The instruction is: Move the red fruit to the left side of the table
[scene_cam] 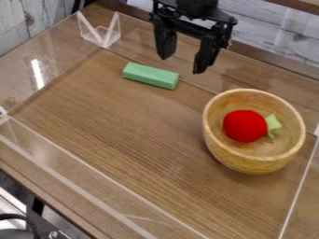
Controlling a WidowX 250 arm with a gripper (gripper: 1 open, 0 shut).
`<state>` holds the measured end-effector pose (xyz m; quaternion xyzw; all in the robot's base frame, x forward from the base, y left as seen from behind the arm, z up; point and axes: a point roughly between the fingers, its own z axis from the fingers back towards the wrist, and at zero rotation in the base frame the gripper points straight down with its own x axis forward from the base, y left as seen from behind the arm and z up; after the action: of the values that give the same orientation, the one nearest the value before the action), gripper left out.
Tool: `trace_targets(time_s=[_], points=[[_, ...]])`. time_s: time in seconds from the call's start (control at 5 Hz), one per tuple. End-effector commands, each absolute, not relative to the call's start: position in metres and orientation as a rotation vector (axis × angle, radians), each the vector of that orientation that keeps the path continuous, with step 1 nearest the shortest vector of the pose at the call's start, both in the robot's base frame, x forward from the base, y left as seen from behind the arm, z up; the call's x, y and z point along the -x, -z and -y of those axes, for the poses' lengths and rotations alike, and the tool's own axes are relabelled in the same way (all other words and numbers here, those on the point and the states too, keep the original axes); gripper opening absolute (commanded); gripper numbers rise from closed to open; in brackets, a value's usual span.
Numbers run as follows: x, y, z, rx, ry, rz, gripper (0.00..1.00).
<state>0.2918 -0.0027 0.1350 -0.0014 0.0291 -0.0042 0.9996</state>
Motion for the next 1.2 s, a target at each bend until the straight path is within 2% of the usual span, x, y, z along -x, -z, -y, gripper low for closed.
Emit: trace_targets(time_s=[0.0,0.4,0.8,1.0], points=[[-0.292,-0.136,0.004,0.01,0.026,-0.087,1.0],[-0.281,-0.135,-0.01,0.028,0.037,-0.135,1.0],[-0.295,-0.114,0.076,0.04,0.21,-0.121,1.0],[-0.294,-0.094,0.091,0.048,0.19,-0.124,1.0]])
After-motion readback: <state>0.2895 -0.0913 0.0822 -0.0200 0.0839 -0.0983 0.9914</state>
